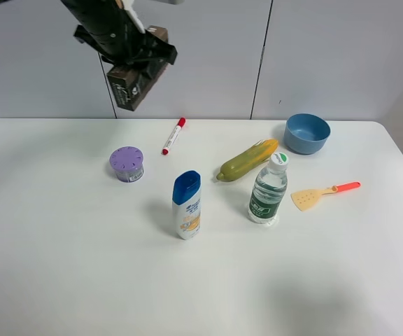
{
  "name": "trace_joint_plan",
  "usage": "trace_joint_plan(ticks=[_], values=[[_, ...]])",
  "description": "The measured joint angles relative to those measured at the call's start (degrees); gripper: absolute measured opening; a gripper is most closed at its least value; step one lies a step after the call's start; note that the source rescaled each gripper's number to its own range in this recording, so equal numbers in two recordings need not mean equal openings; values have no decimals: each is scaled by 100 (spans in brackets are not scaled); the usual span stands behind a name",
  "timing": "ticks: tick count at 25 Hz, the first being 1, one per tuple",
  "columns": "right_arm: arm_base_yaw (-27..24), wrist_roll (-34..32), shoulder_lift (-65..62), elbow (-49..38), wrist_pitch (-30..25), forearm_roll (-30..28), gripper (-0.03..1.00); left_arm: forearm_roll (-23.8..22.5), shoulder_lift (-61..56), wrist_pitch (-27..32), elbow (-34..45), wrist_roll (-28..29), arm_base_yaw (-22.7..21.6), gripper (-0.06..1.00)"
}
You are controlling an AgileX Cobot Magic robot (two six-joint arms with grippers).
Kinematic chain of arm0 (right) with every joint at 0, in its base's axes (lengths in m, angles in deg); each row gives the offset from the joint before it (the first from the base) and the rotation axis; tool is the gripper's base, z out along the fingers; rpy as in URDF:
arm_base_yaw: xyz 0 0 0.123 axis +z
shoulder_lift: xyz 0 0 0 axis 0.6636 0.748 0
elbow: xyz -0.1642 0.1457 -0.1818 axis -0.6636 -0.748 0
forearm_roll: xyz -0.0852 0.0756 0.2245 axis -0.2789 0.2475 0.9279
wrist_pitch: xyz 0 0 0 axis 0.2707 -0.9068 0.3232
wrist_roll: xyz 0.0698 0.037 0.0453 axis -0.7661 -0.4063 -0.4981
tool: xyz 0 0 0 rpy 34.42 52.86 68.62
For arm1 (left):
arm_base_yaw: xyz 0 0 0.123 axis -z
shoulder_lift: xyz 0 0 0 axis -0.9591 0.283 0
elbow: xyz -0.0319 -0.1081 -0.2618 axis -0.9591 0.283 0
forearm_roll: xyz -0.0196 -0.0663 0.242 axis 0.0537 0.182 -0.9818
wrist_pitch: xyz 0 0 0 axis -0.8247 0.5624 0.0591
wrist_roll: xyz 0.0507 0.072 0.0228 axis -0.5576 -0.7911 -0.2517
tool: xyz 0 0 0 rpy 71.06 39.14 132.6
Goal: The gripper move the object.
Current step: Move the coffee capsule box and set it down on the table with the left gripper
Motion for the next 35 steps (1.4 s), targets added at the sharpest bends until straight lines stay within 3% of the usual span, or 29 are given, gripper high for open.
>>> trace_joint_plan(ticks=[4, 8, 13, 19, 26, 31, 35], values=[[0, 0, 0, 0, 0, 0, 100, -206, -730, -47, 966, 548, -443, 2], [0, 0, 0, 0, 0, 0, 100, -216, -1566, -1060, 2558, 606, -897, 2], [0, 0, 0, 0, 0, 0, 100, 315, -2026, -2149, 4202, 762, -1268, 2], [0, 0, 0, 0, 0, 0, 100, 812, -2027, -3201, 5703, 841, -1290, 2], [0, 0, 0, 0, 0, 0, 100, 947, -2031, -4246, 6707, 858, -1290, 2], [0, 0, 0, 0, 0, 0, 100, 940, -2031, -4350, 6992, 858, -1290, 2], [0, 0, 0, 0, 0, 0, 100, 672, -2031, -4440, 7076, 716, -1108, 2]])
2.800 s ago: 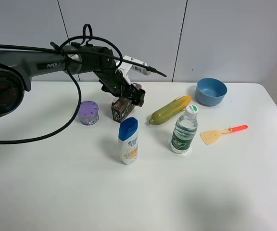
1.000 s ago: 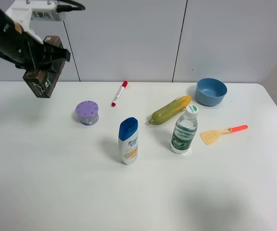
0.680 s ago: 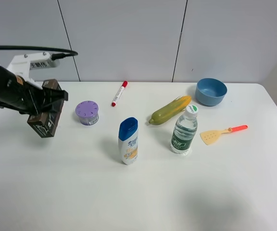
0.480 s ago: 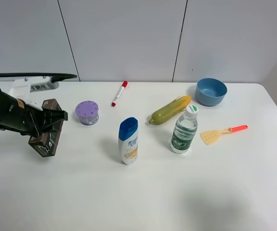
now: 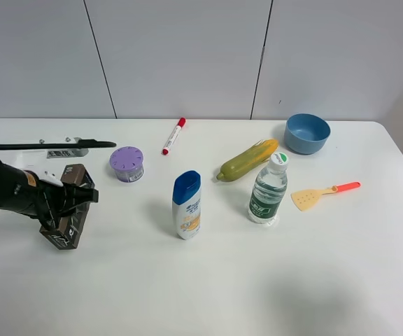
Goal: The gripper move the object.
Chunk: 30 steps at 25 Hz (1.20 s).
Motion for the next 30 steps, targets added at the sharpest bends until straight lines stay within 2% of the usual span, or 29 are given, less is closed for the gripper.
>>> trace_joint_plan(ticks=[9, 18, 19, 20, 21, 23, 24, 26, 30], values=[[0, 0, 0, 0, 0, 0, 100, -132, 643, -328, 11, -157, 384, 2], [0, 0, 0, 0, 0, 0, 100, -138, 906, -618, 16, -192, 412, 2], [0, 0, 0, 0, 0, 0, 100, -138, 906, -643, 16, -256, 412, 8], [0, 0, 0, 0, 0, 0, 100, -138, 906, -684, 16, -310, 412, 20], [0, 0, 0, 0, 0, 0, 100, -138, 906, -730, 16, -334, 412, 36], [0, 0, 0, 0, 0, 0, 100, -138, 906, -806, 16, -339, 412, 75], [0, 0, 0, 0, 0, 0, 100, -138, 906, -807, 16, -339, 412, 85], [0, 0, 0, 0, 0, 0, 100, -138, 906, -813, 16, -339, 412, 95], [0, 0, 0, 0, 0, 0, 100, -138, 849, -828, 17, -298, 412, 99]])
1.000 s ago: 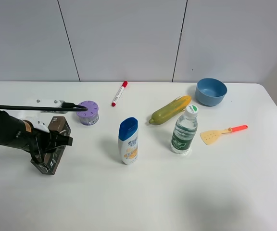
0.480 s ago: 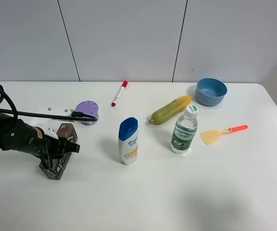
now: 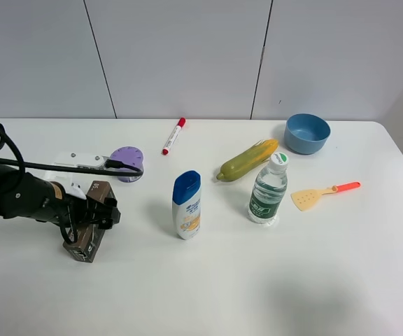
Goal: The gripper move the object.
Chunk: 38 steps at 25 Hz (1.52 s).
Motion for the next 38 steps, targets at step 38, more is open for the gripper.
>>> trace_joint_plan(ticks=[38], values=[[0, 0, 0, 0, 0, 0, 100, -24, -6350, 6294, -2310, -2482, -2946, 99]])
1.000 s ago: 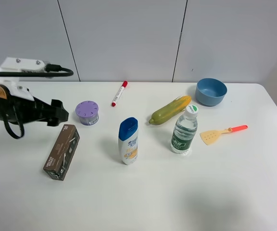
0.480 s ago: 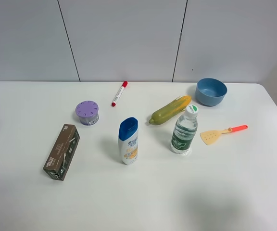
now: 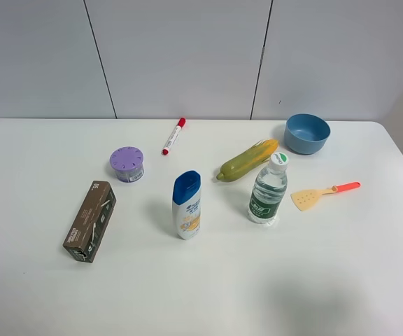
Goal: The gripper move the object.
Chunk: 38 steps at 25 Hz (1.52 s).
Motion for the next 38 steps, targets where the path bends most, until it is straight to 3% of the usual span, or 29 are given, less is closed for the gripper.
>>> trace_joint_plan(ticks=[12, 19, 26, 38], values=[[0, 0, 0, 0, 0, 0, 100, 176, -2066, 480, 65, 0, 0, 99], [0, 0, 0, 0, 0, 0, 100, 219, -2913, 222, 1353, 0, 0, 99], [0, 0, 0, 0, 0, 0, 100, 669, -3107, -245, 2465, 33, 0, 99], [0, 0, 0, 0, 0, 0, 100, 671, -3177, -331, 2472, 107, 0, 99]])
